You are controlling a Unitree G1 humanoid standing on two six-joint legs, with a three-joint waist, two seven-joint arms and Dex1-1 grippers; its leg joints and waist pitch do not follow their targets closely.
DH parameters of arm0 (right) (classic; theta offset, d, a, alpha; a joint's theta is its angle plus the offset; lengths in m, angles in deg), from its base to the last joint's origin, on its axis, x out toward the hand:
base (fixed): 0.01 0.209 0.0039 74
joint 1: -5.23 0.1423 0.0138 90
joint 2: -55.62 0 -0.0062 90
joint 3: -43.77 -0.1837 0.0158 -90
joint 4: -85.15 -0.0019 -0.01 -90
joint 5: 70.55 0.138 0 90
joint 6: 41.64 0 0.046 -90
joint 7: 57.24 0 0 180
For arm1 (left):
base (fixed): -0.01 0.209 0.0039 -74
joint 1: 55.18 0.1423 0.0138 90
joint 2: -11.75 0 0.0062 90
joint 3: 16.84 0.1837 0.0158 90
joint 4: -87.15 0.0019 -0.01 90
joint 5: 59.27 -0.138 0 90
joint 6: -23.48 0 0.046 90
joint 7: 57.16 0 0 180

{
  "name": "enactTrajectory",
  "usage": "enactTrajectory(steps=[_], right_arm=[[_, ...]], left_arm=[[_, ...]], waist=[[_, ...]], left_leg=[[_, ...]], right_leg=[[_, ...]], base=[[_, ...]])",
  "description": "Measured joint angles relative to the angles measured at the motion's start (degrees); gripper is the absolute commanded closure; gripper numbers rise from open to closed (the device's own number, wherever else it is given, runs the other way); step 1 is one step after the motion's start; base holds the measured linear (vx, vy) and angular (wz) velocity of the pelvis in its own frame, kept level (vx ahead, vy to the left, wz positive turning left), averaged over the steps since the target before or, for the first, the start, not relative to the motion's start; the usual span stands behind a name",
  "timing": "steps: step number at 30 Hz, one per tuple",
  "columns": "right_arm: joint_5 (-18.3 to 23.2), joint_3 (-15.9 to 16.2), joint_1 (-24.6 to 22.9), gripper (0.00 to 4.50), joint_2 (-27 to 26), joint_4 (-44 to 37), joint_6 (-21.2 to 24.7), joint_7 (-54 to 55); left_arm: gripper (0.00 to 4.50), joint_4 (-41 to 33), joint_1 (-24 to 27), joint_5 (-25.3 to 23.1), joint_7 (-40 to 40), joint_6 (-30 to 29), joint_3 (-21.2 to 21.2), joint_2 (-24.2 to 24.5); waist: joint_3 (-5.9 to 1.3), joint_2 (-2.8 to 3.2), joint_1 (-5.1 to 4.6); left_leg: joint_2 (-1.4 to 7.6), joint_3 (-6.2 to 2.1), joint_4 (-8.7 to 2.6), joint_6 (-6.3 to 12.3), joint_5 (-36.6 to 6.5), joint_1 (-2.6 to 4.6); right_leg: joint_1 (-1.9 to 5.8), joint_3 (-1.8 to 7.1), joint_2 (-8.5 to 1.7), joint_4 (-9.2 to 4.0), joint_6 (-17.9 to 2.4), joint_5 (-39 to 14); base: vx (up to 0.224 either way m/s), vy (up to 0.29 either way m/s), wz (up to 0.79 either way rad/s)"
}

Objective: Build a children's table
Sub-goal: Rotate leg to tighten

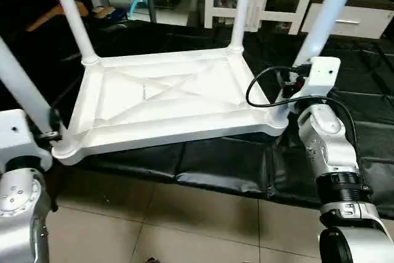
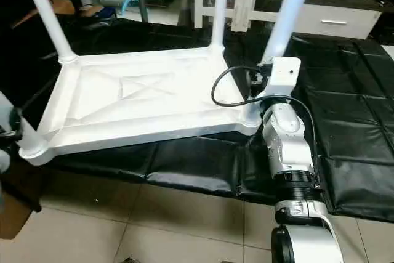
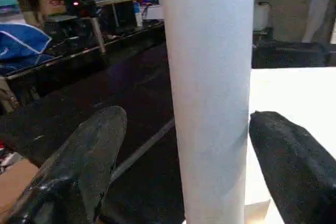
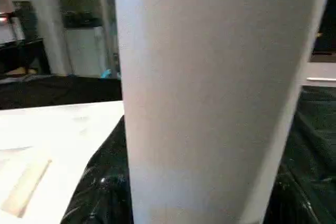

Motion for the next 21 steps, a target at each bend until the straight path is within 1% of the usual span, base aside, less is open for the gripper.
enactTrajectory(steps=[3, 6, 11, 15, 19, 21], right_arm=[[-1.5, -0.7, -0.3, 2.82, 0.0, -0.1, -0.5, 4.2], [-3.0, -1.1, -2.0, 2.83, 0.0, -1.9, -1.6, 7.3], [-5.5, -1.9, -4.4, 2.83, 0.0, -4.1, -3.0, 13.3], [-6.7, -3.4, -5.6, 2.84, 0.0, -5.7, -3.1, 17.8], [-7.8, -4.0, -6.7, 2.84, 0.1, -7.0, -3.5, 20.5], [-7.7, -4.4, -6.9, 2.84, 0.3, -7.0, -3.4, 20.1]], left_arm=[[0.36, 0.0, -0.8, 0.3, 0.9, 0.2, 1.6, 0.0], [0.36, 0.0, -1.5, 0.4, 1.4, 0.6, 2.8, 0.0], [0.36, 0.0, -2.3, 0.4, 2.3, 0.9, 4.6, -0.1], [0.36, 0.0, -2.8, 0.5, 3.3, 1.1, 6.4, -0.1], [0.36, 0.3, -3.3, 0.6, 4.1, 1.4, 7.7, -0.2], [0.36, 0.5, -4.0, 1.6, 5.2, 1.7, 7.7, -0.2]], waist=[[0.0, 0.0, 0.45], [0.0, 0.0, 0.84], [0.02, 0.07, 1.01], [0.03, 0.18, 0.99], [0.02, 0.31, 0.64], [0.01, 0.33, 0.44]], left_leg=[[0.0, 0.07, 0.01, 0.03, 0.0, -0.09], [0.0, 0.09, 0.02, 0.04, 0.0, -0.09], [0.0, 0.11, 0.02, 0.02, 0.0, -0.1], [0.0, 0.11, 0.03, 0.01, 0.0, -0.14], [0.01, 0.1, 0.02, -0.02, 0.1, -0.16], [0.01, 0.1, 0.02, -0.02, 0.1, -0.16]], right_leg=[[0.0, 0.01, -0.05, 0.0, 0.0, 0.0], [0.0, 0.02, -0.07, 0.0, 0.1, 0.0], [0.0, 0.03, -0.07, 0.02, 0.2, -0.1], [-0.02, 0.04, -0.09, 0.01, 0.6, 0.0], [-0.08, 0.04, -0.08, 0.04, 0.7, 0.0], [-0.09, 0.04, -0.07, 0.04, 0.7, 0.1]], base=[[0.0, 0.0, 0.0], [0.0, 0.0, 0.0], [0.0, 0.0, 0.0], [0.0, 0.0, 0.0], [0.0, 0.0, 0.0], [0.0, 0.0, 0.0]])
